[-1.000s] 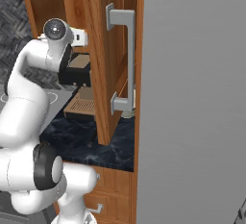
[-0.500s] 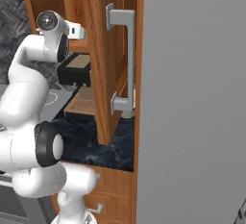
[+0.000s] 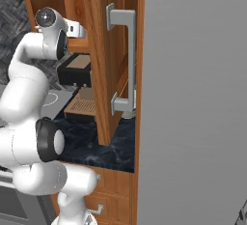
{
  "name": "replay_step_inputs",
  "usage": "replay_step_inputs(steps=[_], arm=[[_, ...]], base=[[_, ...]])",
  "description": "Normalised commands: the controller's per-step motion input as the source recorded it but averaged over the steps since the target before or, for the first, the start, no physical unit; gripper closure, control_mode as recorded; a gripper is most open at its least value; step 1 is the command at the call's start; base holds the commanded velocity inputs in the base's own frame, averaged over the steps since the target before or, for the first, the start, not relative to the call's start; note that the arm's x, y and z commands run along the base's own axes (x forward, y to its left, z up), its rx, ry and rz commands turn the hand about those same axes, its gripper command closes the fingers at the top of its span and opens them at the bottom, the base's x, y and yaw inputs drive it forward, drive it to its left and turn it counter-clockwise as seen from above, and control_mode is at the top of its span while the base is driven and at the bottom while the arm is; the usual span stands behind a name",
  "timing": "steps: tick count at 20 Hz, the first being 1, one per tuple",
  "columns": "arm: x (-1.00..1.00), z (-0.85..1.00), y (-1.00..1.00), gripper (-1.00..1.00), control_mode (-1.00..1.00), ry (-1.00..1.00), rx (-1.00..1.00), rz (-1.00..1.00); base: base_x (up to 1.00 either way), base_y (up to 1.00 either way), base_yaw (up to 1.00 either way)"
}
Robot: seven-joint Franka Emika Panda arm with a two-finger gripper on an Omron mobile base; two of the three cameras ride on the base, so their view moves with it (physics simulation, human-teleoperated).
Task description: Pick the dish brush and sponge from the cabinet and place them on the counter.
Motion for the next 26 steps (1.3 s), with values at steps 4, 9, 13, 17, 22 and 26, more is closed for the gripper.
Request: replay_step_inputs(steps=[4, 9, 13, 17, 22, 26], arm=[[0.17, 0.0, 0.06, -1.0, -1.0, 0.04, 0.04, 0.0], [0.2, 0.0, 0.07, -1.0, -1.0, 0.09, 0.06, 0.01], [0.15, 0.0, 0.12, -1.0, -1.0, 0.07, 0.01, 0.0], [0.05, 0.0, 0.12, -1.0, -1.0, 0.02, 0.0, 0.0], [0.01, -0.07, 0.14, -1.0, -1.0, 0.01, 0.0, 0.0], [0.19, -0.06, 0.21, -1.0, -1.0, 0.01, 0.0, 0.0]], base=[[0.0, 0.0, 0.0], [0.0, 0.0, 0.0], [0.0, 0.0, 0.0], [0.0, 0.0, 0.0], [0.0, 0.0, 0.0], [0.0, 0.0, 0.0]])
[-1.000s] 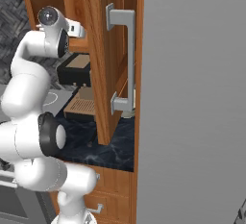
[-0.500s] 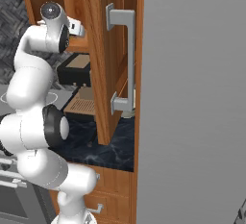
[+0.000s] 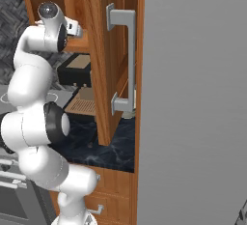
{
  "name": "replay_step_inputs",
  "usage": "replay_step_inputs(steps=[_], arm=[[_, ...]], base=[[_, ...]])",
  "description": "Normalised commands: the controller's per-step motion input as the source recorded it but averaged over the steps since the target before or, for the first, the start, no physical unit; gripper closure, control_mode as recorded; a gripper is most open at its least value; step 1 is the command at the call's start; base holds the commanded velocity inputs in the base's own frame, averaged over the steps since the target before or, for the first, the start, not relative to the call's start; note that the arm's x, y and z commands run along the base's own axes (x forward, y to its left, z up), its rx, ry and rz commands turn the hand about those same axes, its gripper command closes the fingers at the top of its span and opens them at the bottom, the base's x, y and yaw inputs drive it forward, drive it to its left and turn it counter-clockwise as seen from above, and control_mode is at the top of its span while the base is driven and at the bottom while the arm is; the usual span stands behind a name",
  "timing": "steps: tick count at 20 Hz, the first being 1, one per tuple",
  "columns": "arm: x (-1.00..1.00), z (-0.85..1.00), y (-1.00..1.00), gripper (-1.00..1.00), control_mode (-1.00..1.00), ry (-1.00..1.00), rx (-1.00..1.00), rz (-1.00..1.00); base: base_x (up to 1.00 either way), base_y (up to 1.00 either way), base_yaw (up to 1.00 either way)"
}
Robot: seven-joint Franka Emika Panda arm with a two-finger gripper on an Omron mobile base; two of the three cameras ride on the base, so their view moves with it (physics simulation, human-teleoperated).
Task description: Pick the dish brush and sponge from the cabinet and place them on the counter.
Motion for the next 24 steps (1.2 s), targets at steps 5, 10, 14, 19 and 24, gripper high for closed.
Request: replay_step_inputs(steps=[5, 10, 14, 19, 24], arm=[[0.32, 0.0, 0.2, -1.0, -1.0, 0.02, 0.0, 0.0], [0.36, -0.02, 0.06, -1.0, -1.0, 0.07, 0.0, 0.0], [0.33, -0.03, 0.0, -1.0, -1.0, 0.08, -0.01, 0.0], [0.34, -0.05, 0.06, -1.0, -1.0, 0.06, -0.01, 0.0], [0.18, -0.2, 0.15, -1.0, -1.0, 0.03, -0.04, 0.0]], base=[[0.0, 0.0, 0.0], [0.0, 0.0, 0.0], [0.0, 0.0, 0.0], [0.0, 0.0, 0.0], [0.0, 0.0, 0.0]])
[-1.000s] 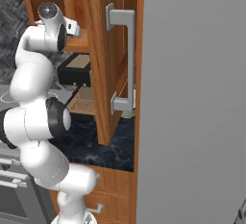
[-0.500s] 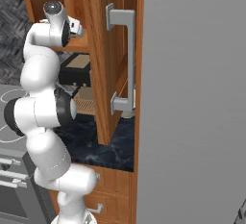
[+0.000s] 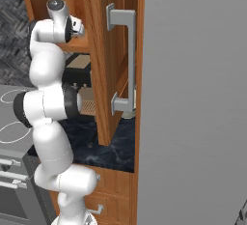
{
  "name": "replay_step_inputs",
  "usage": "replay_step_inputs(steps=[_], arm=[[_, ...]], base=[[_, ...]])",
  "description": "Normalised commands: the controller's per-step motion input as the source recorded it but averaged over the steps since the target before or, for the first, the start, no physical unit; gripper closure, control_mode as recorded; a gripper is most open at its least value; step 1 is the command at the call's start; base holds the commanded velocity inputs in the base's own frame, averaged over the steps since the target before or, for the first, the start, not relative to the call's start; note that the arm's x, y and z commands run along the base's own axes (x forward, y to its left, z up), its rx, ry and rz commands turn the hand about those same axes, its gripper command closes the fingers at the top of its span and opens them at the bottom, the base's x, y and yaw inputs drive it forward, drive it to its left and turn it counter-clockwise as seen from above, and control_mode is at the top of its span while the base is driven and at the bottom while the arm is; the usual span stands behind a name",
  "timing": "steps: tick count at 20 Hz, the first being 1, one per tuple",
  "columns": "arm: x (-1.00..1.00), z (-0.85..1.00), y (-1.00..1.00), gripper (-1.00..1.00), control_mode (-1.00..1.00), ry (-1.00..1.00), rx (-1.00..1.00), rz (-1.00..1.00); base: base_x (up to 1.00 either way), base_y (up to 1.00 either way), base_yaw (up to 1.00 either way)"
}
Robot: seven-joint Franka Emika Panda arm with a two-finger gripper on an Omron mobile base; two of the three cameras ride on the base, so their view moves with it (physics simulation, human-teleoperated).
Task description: Pick the dish brush and sponge from the cabinet and place them on the counter.
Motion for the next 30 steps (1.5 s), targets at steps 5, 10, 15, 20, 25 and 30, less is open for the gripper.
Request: replay_step_inputs(steps=[5, 10, 15, 20, 25, 30], arm=[[0.19, -0.21, 0.21, -1.0, -1.0, 0.01, -0.05, 0.0], [0.3, -0.1, 0.17, -1.0, -1.0, 0.0, -0.03, 0.0], [0.13, -0.05, 0.07, 1.0, -1.0, 0.01, -0.03, 0.0], [0.0, 0.0, 0.0, 1.0, -1.0, 0.0, 0.0, 0.0], [-0.05, 0.13, -0.02, 1.0, -1.0, -0.01, 0.01, 0.0], [-0.37, 0.41, -0.13, 1.0, -1.0, -0.02, 0.02, -0.01]], base=[[0.0, 0.0, 0.0], [0.0, 0.0, 0.0], [0.0, 0.0, 0.0], [0.0, 0.0, 0.0], [0.0, 0.0, 0.0], [0.0, 0.0, 0.0]])
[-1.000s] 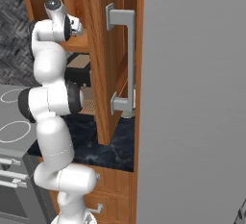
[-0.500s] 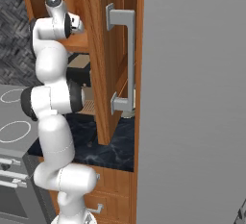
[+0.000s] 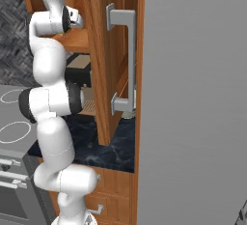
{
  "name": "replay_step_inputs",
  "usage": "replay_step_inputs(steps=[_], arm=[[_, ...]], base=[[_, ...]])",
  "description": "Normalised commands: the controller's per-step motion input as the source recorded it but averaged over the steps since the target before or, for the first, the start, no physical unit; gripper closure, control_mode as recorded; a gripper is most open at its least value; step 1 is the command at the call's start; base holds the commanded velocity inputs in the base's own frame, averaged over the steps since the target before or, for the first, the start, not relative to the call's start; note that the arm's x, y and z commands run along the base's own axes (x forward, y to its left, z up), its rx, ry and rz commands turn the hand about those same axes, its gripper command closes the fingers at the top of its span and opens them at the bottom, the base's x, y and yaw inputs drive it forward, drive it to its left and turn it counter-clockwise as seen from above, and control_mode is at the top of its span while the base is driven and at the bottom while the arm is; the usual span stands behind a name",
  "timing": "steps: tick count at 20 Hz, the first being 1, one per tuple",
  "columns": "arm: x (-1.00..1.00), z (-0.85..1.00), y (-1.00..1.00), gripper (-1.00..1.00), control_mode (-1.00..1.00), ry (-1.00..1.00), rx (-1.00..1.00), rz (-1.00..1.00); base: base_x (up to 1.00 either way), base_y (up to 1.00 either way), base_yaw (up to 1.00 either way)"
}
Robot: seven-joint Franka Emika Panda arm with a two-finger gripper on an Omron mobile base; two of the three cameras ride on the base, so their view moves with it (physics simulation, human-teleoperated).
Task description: Pick the dish brush and sponge from the cabinet and place them on the counter.
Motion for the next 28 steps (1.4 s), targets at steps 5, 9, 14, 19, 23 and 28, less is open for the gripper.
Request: replay_step_inputs(steps=[5, 9, 14, 19, 23, 28], arm=[[-0.74, 0.31, -0.28, 1.0, -1.0, -0.08, 0.02, 0.0], [-0.95, 0.13, -0.38, 1.0, -1.0, -0.15, 0.03, 0.0], [-1.0, -0.03, -0.47, 1.0, -1.0, -0.19, 0.04, 0.0], [-0.99, -0.2, -0.35, 1.0, -1.0, -0.15, 0.01, 0.0], [-0.87, -0.26, -0.21, 1.0, -1.0, -0.1, 0.0, 0.01], [-0.7, -0.26, -0.09, 1.0, -1.0, -0.06, -0.03, 0.02]], base=[[0.0, 0.0, 0.0], [0.0, 0.0, 0.0], [0.0, 0.0, 0.0], [0.0, 0.0, 0.0], [0.0, 0.0, 0.0], [0.0, 0.0, 0.0]])
